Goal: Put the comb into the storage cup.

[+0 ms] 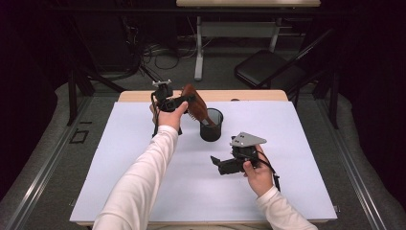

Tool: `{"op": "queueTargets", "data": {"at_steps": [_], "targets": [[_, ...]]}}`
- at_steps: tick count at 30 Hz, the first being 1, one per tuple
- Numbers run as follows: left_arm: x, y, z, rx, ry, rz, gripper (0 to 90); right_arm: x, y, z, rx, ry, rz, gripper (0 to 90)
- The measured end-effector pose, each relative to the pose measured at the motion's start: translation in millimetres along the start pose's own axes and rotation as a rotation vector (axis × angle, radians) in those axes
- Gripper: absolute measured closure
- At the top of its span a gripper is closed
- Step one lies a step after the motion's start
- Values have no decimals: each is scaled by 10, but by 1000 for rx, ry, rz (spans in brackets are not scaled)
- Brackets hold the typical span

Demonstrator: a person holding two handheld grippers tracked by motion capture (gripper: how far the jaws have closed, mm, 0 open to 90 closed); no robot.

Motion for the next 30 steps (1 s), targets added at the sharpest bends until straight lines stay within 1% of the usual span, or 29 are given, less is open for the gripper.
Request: {"op": "queueTargets", "data": {"at_steps": [12,16,17,24,30], "targets": [[-1,-2,-9,5,3,6,501,-4,-4,-3,-4,2,-1,0],[-13,-1,-10,5,2,7,500,-8,-7,-7,-6,8,-7,0],[-17,1,-16,10,6,15,500,-8,-8,-8,-7,7,-8,0],[-40,-8,-15,7,10,13,496,-4,-2,-4,-2,7,-10,0],[-79,-13,-14,9,8,24,494,-8,-6,-7,-4,8,-8,0]]}}
Point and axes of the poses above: each handheld gripper's, and its own axes: z roughly backward along the jaws, y roughly out of its top, x roughly to its right, the point moved 5 cm from there along -z, roughly forward along the jaws, and after that the axes turned 14 degrees about x, right-handed, at the moved point
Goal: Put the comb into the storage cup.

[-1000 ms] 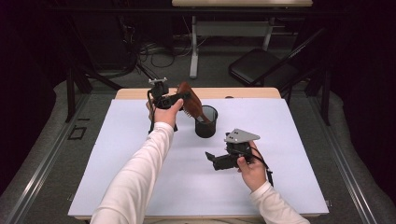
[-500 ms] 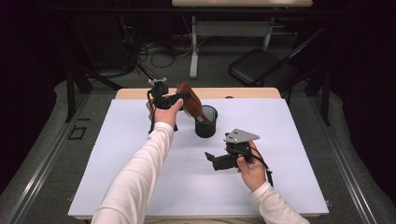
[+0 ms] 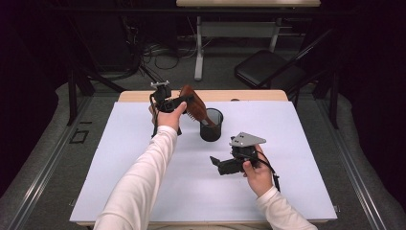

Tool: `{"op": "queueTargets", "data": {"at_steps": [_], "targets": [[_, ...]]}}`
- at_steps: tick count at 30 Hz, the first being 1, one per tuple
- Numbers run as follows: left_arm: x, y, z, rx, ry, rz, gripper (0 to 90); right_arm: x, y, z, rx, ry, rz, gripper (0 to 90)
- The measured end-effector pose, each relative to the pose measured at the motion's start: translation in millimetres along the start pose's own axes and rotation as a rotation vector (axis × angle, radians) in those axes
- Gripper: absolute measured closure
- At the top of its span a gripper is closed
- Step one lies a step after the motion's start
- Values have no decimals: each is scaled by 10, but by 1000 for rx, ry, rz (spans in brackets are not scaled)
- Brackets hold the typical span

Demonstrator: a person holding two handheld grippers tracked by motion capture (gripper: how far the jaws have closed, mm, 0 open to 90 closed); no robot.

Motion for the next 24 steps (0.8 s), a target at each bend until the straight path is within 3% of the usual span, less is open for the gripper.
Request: {"op": "queueTargets", "data": {"at_steps": [24], "targets": [[-83,-10,4,17,-3,29,478,3,1,3,1,-7,2,0]]}}
Point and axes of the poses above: each handheld gripper's, and its own axes: z roughly backward along the jaws, y roughly out of its top, x roughly to its right, the point moved 5 cm from there along -z, roughly forward along the jaws, and after that the axes turned 14 degrees about x, right-handed, at the moved point
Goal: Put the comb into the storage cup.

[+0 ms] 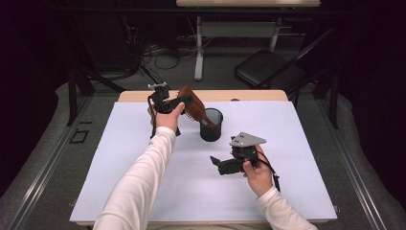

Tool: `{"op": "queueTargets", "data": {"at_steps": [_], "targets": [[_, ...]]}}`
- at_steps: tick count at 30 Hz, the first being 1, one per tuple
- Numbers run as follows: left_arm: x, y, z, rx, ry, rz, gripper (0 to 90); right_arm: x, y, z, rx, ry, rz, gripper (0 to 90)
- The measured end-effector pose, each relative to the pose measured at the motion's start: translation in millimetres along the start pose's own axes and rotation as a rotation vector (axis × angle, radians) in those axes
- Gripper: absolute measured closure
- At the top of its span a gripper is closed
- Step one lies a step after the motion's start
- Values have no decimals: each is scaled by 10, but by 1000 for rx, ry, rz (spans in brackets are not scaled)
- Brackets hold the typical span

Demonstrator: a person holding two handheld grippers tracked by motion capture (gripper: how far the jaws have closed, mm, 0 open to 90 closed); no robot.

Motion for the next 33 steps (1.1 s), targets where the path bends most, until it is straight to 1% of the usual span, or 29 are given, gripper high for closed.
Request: {"op": "queueTargets", "data": {"at_steps": [10,15,21,29,31,32,33], "targets": [[-5,3,1,2,6,7,469,3,-2,1,0,0,-1,0],[-2,1,0,3,4,-1,464,4,-3,1,0,-1,0,0],[-5,4,3,5,8,8,460,4,-6,-1,-4,-1,1,0],[0,3,3,10,12,-2,453,-3,-12,-7,-6,-1,3,0],[1,10,3,26,12,7,447,-7,-15,-10,-7,0,6,0],[1,10,3,26,12,7,435,-8,-15,-11,-7,1,6,0],[3,26,8,53,7,6,422,-8,-16,-11,-7,0,6,0]]}}
Point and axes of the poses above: each handheld gripper's, and its own axes: z roughly backward along the jaws, y roughly out of its top, x roughly to its right, the point moved 5 cm from there along -z, roughly forward along the jaws, and after that the axes turned 14 degrees about x, right-handed, at the moved point
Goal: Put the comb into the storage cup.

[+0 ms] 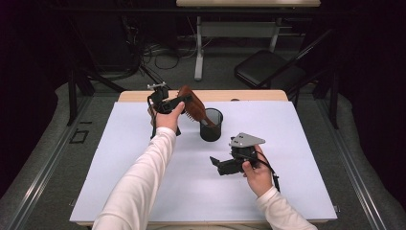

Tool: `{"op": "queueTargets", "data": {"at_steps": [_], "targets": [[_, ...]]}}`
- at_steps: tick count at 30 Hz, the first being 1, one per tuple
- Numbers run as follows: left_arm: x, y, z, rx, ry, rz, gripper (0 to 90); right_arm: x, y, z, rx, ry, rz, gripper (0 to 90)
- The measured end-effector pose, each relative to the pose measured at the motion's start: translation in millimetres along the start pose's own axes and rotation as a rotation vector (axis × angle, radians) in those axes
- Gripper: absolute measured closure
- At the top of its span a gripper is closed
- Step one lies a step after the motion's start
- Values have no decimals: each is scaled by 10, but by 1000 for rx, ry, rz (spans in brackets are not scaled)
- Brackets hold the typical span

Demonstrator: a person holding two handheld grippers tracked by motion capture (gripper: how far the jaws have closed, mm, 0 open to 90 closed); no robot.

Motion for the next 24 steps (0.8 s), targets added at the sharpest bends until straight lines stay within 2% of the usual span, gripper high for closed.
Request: {"op": "queueTargets", "data": {"at_steps": [3,13,24], "targets": [[-1,25,5,29,1,-3,389,2,-3,0,-3,0,-1,0],[-41,57,35,37,13,-7,373,2,-4,-3,-1,-2,1,0],[-33,99,73,53,4,1,370,8,-10,-3,-7,-2,1,0]]}}
Point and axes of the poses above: each handheld gripper's, and its own axes: z roughly backward along the jaws, y roughly out of its top, x roughly to its right, the point moved 5 cm from there along -z, roughly forward along the jaws, and after that the axes turned 14 degrees about x, right-handed, at the moved point
